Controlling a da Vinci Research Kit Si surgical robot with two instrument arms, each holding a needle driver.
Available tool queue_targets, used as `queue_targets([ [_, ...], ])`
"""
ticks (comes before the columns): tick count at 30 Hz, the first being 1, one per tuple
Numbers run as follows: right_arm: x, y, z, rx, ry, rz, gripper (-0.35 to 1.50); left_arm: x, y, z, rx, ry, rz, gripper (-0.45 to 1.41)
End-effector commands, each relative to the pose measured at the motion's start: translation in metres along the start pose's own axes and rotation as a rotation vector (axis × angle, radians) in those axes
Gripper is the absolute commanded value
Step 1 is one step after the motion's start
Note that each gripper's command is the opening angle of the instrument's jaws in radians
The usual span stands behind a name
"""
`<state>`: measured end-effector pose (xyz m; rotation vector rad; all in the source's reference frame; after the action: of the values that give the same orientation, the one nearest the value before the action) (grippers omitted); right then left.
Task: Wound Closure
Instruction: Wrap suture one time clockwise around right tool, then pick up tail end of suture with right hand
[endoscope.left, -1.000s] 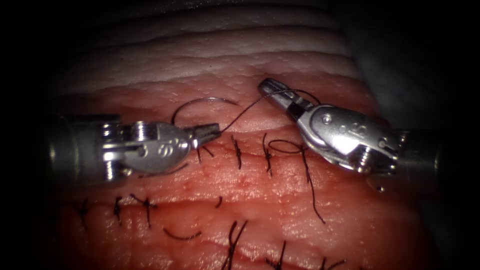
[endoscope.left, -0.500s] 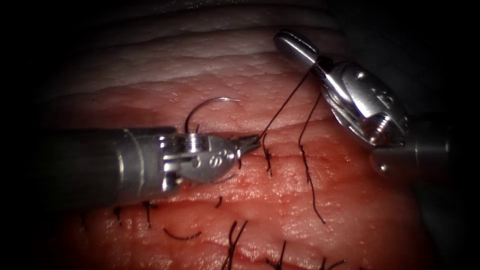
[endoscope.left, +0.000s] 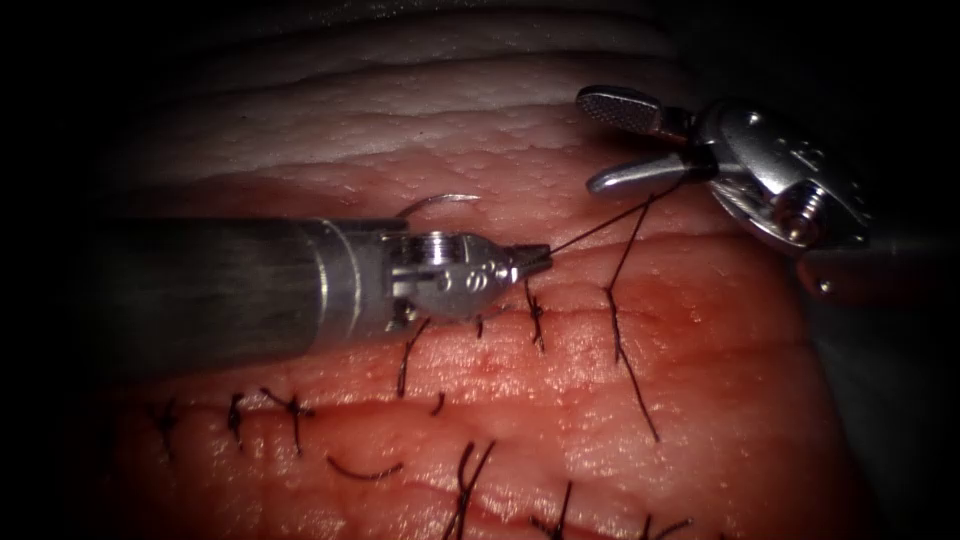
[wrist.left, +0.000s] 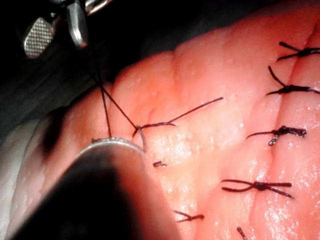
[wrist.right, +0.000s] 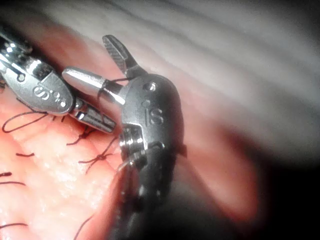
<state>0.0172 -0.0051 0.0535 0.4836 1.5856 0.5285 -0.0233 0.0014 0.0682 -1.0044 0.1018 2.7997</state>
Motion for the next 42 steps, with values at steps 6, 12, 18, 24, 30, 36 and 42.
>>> queue_targets([
  [6,-0.003,-0.0009,0.0005,0.131,-0.136,-0.084,0.76,-0.0011,-0.0013,0.0018,-0.021,0.005,-0.011,-0.45],
  [12,-0.0053,-0.0023,0.0008,0.276,-0.269,-0.185,0.69,-0.002,-0.0024,0.0032,-0.03,0.01,-0.011,-0.45],
  [18,-0.0074,-0.0034,0.0009,0.413,-0.394,-0.258,0.63,-0.0025,-0.0024,0.0044,-0.04,0.0,-0.02,-0.45],
  [24,-0.0107,-0.0046,0.0014,0.496,-0.583,-0.297,0.74,-0.0029,-0.0022,0.0049,-0.046,0.001,-0.014,-0.45],
  [30,-0.0137,-0.005,0.0015,0.561,-0.735,-0.329,0.86,-0.0032,-0.0022,0.0046,-0.051,0.006,-0.01,-0.45],
  [36,-0.0159,-0.0044,0.0015,0.589,-0.851,-0.344,1.08,-0.004,-0.002,0.0037,-0.061,0.015,-0.019,-0.45],
  [42,-0.0165,-0.0043,0.0011,0.614,-0.931,-0.348,1.18,-0.0044,-0.0016,0.0032,-0.062,0.014,-0.018,-0.45],
])
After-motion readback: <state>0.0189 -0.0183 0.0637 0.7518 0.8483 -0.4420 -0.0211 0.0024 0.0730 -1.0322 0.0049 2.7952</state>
